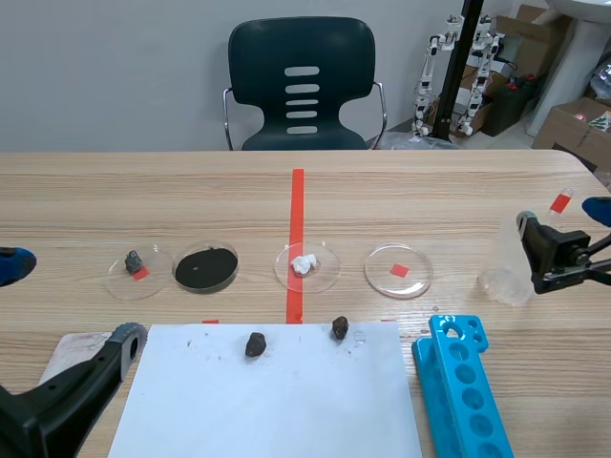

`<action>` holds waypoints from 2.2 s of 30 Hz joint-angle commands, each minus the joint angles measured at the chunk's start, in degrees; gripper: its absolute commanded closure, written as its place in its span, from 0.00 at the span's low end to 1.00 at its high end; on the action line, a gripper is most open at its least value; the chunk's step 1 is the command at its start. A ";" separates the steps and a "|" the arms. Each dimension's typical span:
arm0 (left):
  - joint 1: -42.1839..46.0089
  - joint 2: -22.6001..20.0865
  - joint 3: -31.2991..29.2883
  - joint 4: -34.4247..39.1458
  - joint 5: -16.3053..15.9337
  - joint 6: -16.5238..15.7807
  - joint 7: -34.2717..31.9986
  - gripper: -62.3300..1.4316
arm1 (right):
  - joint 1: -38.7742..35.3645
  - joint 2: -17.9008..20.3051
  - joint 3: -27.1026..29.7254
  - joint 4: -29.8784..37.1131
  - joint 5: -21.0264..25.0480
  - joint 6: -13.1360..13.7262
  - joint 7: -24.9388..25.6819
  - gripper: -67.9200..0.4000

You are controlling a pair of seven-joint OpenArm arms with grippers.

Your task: Return to the home posture

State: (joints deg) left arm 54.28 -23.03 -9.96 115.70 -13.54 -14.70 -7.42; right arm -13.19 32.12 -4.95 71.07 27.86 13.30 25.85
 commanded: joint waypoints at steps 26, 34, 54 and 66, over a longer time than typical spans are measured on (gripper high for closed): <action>-0.04 0.00 -0.35 0.24 -0.42 0.04 -0.55 0.00 | -34.21 0.37 7.63 38.84 -5.62 -3.48 3.85 0.30; -0.04 0.00 -0.35 0.24 -0.42 0.04 -0.55 0.00 | -42.21 -0.11 7.63 43.87 -5.86 -4.33 6.14 0.30; -0.04 0.00 -0.35 0.24 -0.42 0.04 -0.57 0.00 | -45.88 -0.11 7.63 45.35 -7.98 -6.47 6.71 0.30; -0.04 0.00 -0.35 0.24 -0.42 0.04 -0.57 0.00 | -45.88 -0.11 7.63 45.35 -7.96 -6.47 6.73 0.30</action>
State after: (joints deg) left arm 54.28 -23.03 -9.96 115.70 -13.54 -14.68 -7.25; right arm -59.55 31.90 2.20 115.26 19.49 6.83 31.51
